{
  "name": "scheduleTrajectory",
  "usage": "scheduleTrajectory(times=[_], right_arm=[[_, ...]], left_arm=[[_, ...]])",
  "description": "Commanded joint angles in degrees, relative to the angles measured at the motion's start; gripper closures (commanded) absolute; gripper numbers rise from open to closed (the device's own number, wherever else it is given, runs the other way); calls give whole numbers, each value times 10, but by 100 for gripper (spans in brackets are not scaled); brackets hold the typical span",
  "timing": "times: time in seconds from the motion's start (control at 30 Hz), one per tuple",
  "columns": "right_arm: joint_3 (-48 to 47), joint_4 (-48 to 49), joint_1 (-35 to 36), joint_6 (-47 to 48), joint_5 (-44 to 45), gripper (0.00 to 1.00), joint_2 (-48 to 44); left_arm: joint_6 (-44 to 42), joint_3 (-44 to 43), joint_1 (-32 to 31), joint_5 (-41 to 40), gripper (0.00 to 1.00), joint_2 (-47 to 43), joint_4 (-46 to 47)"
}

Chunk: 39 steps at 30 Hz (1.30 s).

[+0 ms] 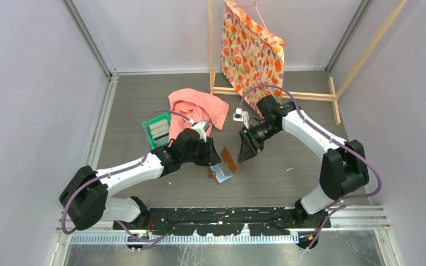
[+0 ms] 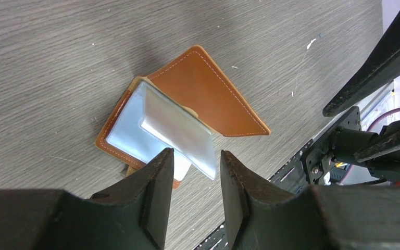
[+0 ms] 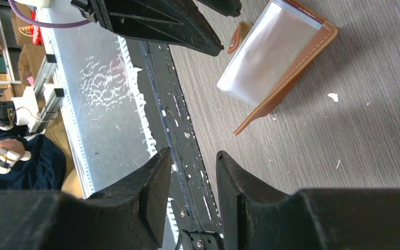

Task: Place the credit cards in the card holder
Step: Open the card holder at the center of the board.

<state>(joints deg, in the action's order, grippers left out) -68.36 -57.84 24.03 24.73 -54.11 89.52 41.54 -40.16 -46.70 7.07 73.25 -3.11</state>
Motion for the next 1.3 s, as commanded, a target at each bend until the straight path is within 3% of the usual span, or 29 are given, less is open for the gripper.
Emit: scheduleTrajectory(times=[0.0,0.23,0.47,0.7,1.27], right_arm=[[-12,-6,5,15,-11,57,-4],[-6,22,18,-14,12,58,2],[-5,35,29,-33,31,58,14],[-5,38,29,-38,40,58,13],[-5,44,29,-52,38,58,13]], left_arm=[[4,-1,2,-12,61,-24,-18],[59,49,3,-66,79,-80,-60],[52,33,3,-81,96,1,-49],[53,5,3,-24,95,85,27],[58,-66,-13,30,92,158,107]])
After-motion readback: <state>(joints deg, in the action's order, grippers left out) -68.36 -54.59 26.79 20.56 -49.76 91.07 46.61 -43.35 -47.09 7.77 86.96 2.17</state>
